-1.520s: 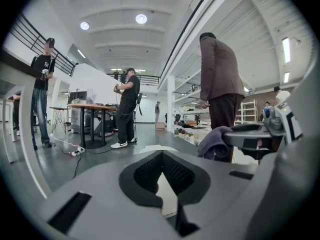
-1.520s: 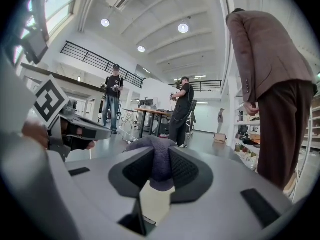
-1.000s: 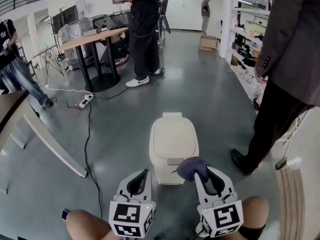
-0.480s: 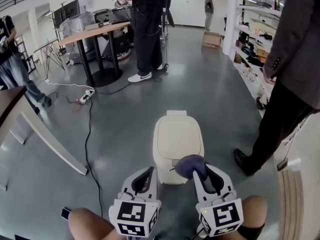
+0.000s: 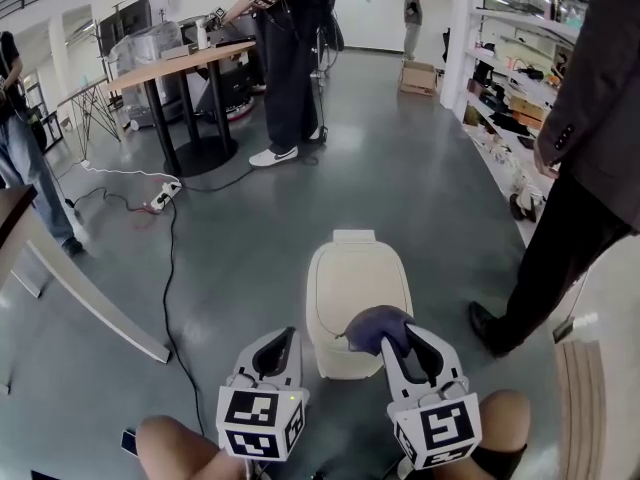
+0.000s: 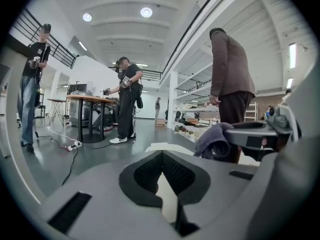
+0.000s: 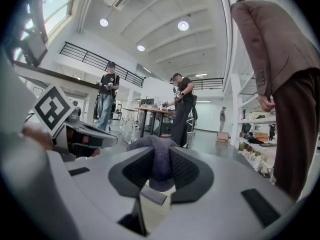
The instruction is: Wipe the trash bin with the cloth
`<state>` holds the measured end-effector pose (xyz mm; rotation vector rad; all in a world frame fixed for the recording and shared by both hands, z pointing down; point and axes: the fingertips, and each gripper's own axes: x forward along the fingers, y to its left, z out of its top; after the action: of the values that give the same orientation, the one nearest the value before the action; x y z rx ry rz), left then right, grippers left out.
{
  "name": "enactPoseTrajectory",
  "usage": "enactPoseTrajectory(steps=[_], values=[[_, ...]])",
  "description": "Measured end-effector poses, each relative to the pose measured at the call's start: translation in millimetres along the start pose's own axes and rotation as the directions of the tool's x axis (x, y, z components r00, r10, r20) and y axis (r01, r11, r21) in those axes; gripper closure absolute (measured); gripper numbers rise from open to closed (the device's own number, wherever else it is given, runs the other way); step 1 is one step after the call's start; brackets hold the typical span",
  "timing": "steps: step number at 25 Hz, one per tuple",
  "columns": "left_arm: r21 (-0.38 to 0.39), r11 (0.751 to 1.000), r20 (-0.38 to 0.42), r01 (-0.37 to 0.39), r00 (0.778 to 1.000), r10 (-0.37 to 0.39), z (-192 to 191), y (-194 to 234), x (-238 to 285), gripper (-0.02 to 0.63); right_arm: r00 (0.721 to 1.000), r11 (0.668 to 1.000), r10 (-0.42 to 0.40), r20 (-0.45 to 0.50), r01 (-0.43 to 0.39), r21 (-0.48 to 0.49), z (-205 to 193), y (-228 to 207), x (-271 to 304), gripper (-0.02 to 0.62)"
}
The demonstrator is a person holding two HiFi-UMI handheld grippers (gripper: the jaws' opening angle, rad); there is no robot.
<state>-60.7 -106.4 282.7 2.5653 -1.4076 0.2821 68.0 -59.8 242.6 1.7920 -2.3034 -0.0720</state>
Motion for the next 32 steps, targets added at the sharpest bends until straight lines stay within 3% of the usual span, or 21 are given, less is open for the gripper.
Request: enactPoseTrajectory(steps=[3, 9, 15, 19, 32], values=[[-0.036, 0.999, 0.003, 0.022, 1.000, -0.022, 6, 5, 13, 0.606, 1.000, 1.000, -0.014, -0.024, 0.015, 0.010, -7, -8, 15, 0.502], [-0.035, 0.999, 0.022, 0.030, 0.999, -0.029, 18, 20, 40, 0.606, 0.998, 0.999, 0.000, -0.056, 0.003, 0.049, -11, -12, 44, 0.502], [-0.036, 0.999, 0.015, 0.003, 1.000, -0.003, 20, 38, 60, 0.606, 0.999, 0.999, -0.039, 0.000, 0.039, 0.029, 8, -14, 59, 0.502], [-0.043, 0.999, 0.005, 0.001, 1.000, 0.000, 16, 39, 59, 0.606, 0.996, 0.997, -0.071, 0.044, 0.071, 0.022, 20, -18, 55, 0.503], [0.002, 1.000, 0.040, -0.004, 0.999, 0.004, 25, 20, 23, 0.606, 0.995, 0.998, -0.063, 0.082, 0.063, 0.001, 35, -9, 25, 0.503]])
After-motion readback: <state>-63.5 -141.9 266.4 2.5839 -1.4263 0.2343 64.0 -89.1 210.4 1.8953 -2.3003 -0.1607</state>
